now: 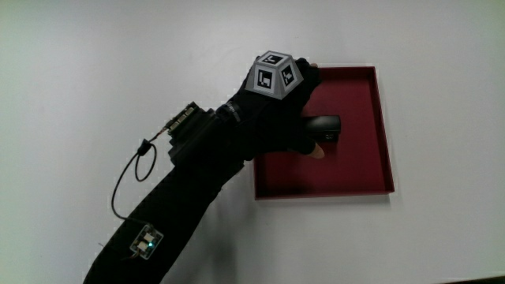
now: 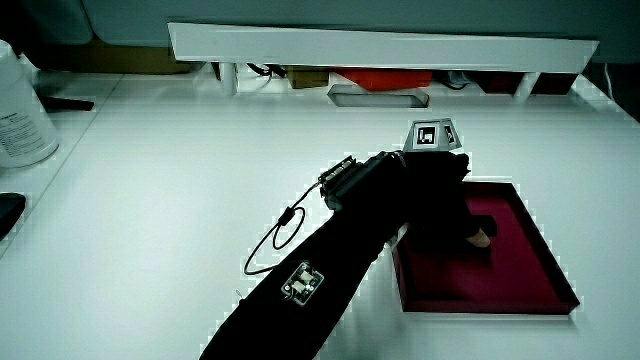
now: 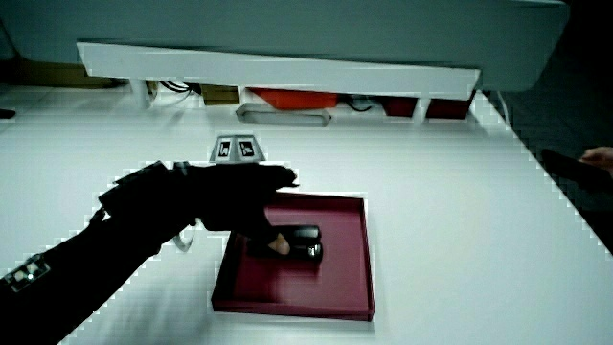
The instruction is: Pick stapper from plate
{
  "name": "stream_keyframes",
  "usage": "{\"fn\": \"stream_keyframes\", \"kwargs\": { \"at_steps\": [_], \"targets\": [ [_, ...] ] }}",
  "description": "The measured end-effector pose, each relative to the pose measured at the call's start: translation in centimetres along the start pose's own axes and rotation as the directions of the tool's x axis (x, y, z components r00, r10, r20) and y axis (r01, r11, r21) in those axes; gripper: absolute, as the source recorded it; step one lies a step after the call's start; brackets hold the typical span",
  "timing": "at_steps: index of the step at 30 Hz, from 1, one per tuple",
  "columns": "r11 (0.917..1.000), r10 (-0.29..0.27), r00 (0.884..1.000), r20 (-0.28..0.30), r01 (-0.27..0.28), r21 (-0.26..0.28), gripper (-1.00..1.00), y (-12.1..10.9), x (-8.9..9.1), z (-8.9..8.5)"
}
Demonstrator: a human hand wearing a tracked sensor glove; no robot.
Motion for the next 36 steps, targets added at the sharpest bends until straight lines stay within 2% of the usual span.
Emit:
{"fn": "stream_keyframes", "kwargs": {
  "at_steps": [5,12,13,16,18,24,25,28,33,35,36],
  "targets": [
    [0.9999,0.008,1.000,-0.013,-0.008,-0.010,0.00,0.8,-0.2,-1.0],
    [1.0000,0.005,1.000,-0.023,-0.005,0.001,0.00,1.0,-0.1,-1.3],
    [0.9996,-0.004,1.000,-0.027,0.005,0.027,0.00,0.9,0.0,-1.2],
    [0.9936,-0.032,0.999,-0.031,0.035,0.108,0.15,1.0,-0.2,-1.3],
    [0.9909,-0.028,0.999,-0.031,0.032,0.131,0.25,0.8,-0.1,-1.2],
    [0.9863,-0.033,0.999,-0.022,0.036,0.161,0.55,0.8,-0.1,-1.1],
    [0.9848,-0.034,0.999,-0.036,0.040,0.169,0.60,0.8,0.0,-1.1],
    [0.9857,-0.041,0.999,-0.018,0.043,0.163,0.75,0.9,0.0,-1.3],
    [0.9843,-0.050,0.998,-0.034,0.055,0.168,1.00,1.0,0.0,-1.5],
    [0.9811,-0.052,0.998,-0.044,0.060,0.184,1.00,0.8,0.1,-1.4],
    [0.9821,-0.053,0.998,-0.039,0.060,0.178,1.00,0.8,0.0,-1.4]
  ]
}}
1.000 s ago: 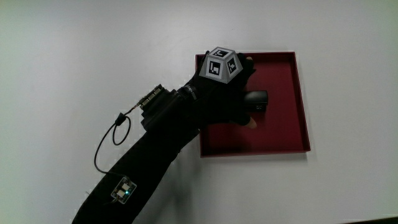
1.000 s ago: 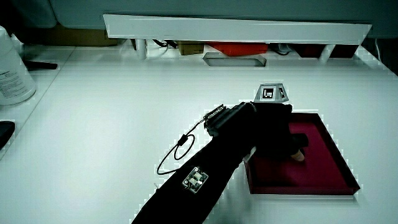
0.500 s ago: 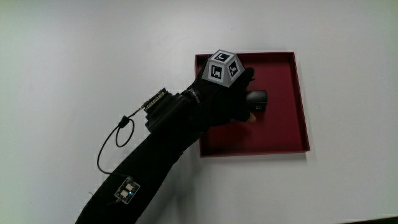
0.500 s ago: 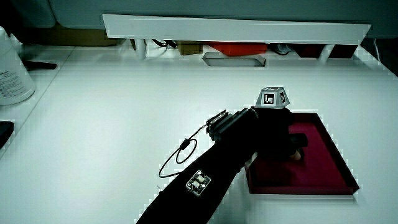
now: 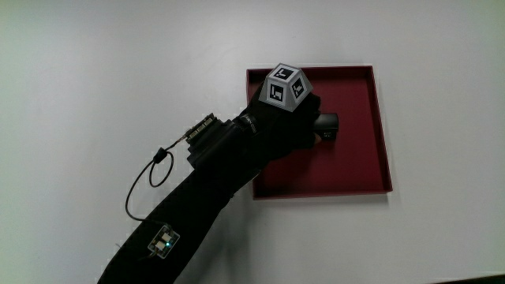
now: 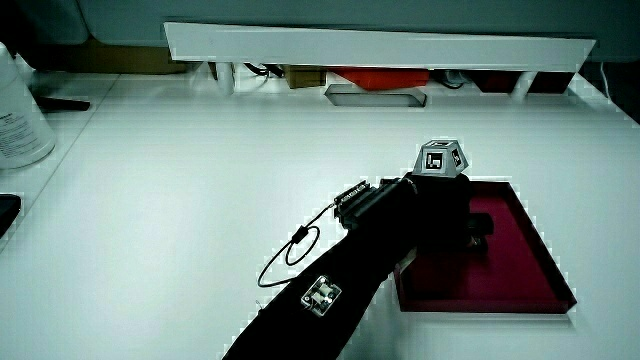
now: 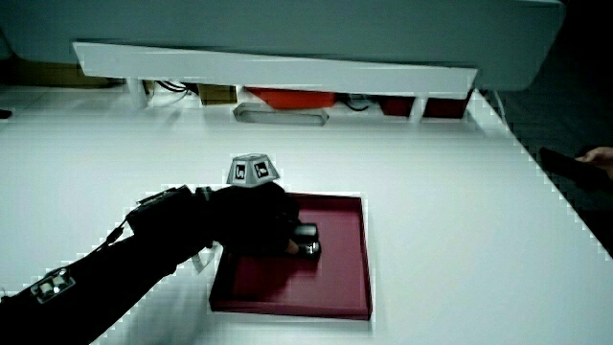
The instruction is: Pick stapper from plate
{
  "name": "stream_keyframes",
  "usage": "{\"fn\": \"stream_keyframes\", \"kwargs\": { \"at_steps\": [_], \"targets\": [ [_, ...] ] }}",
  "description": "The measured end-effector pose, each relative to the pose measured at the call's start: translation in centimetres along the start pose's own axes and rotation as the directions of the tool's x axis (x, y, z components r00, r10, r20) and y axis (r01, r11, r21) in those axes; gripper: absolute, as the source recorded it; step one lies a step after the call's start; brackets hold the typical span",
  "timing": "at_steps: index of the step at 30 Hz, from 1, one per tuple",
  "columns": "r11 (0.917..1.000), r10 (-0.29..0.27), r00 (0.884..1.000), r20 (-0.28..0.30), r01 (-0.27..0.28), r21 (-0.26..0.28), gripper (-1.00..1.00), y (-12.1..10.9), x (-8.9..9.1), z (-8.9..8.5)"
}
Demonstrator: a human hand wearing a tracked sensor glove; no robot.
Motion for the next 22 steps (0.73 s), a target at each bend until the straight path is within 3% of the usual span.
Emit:
{"fn": "stream_keyframes", "kwargs": {
  "at_steps": [4,14,16,18,19,20,21,22],
  "targets": [
    [0.9995,-0.020,1.000,-0.005,0.020,0.024,1.00,-0.4,0.0,0.6],
    [0.9939,-0.054,0.998,-0.024,0.056,0.095,1.00,-3.0,-0.1,4.6],
    [0.9799,-0.135,0.990,-0.051,0.141,0.141,1.00,-2.5,-1.4,4.6],
    [0.9844,-0.106,0.994,-0.028,0.109,0.138,1.00,-4.0,-1.2,6.0],
    [0.9806,-0.129,0.991,-0.037,0.133,0.144,1.00,-4.1,-1.7,6.2],
    [0.9818,-0.099,0.995,-0.019,0.101,0.161,1.00,-4.5,-1.9,6.5],
    [0.9629,-0.187,0.980,-0.074,0.198,0.184,1.00,-4.1,-2.8,6.4],
    [0.9807,-0.116,0.993,0.029,0.110,0.162,1.00,-4.9,-3.0,6.8]
  ]
}}
